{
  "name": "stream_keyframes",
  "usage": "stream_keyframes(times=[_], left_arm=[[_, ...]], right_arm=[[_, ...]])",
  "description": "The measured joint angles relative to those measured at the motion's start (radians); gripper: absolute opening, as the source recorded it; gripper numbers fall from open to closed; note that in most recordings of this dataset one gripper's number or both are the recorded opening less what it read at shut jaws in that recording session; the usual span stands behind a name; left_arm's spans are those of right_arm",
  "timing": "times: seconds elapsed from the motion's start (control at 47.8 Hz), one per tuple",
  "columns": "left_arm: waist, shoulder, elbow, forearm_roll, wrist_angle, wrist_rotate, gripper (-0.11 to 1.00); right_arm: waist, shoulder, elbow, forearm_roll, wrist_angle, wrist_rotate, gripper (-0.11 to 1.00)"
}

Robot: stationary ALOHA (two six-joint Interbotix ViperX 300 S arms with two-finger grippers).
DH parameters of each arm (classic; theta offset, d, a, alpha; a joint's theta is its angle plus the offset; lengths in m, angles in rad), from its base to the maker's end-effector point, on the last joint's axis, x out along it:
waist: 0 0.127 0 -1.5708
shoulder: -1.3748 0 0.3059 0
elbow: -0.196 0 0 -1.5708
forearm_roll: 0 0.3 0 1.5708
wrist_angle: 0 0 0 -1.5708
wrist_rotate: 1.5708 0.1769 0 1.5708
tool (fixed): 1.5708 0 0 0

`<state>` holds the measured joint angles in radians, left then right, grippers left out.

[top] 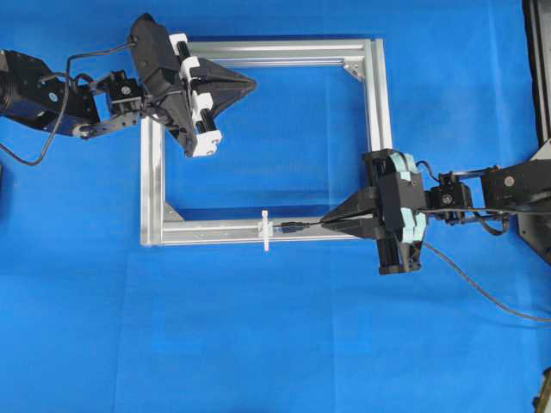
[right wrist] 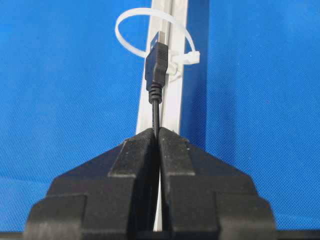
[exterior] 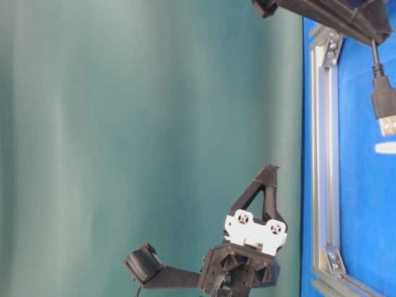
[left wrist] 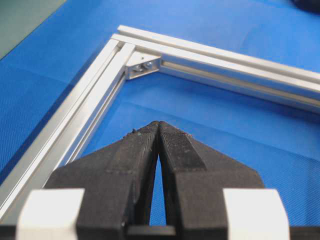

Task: Insert the wire through the string loop located in the center.
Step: 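Push the USB plug through the zip-tie loop leftward with the right gripper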

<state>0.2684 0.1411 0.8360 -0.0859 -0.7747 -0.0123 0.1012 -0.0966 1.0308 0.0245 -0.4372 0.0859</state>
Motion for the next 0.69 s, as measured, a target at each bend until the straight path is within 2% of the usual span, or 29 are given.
stream_keyframes(times=[0.397, 0.69], left_arm=[[0.0, 0.0, 0.0, 0.0, -0.002, 0.0, 0.0], [-0.002, 0.0, 0.0, 0.002, 0.0, 0.0, 0.0]], right_arm=[[-0.002, 0.0, 0.0, 0.0, 0.0, 0.0, -0.03], [-0.002, 0.077, -0.067, 0.0, 0.0, 0.0, -0.03]])
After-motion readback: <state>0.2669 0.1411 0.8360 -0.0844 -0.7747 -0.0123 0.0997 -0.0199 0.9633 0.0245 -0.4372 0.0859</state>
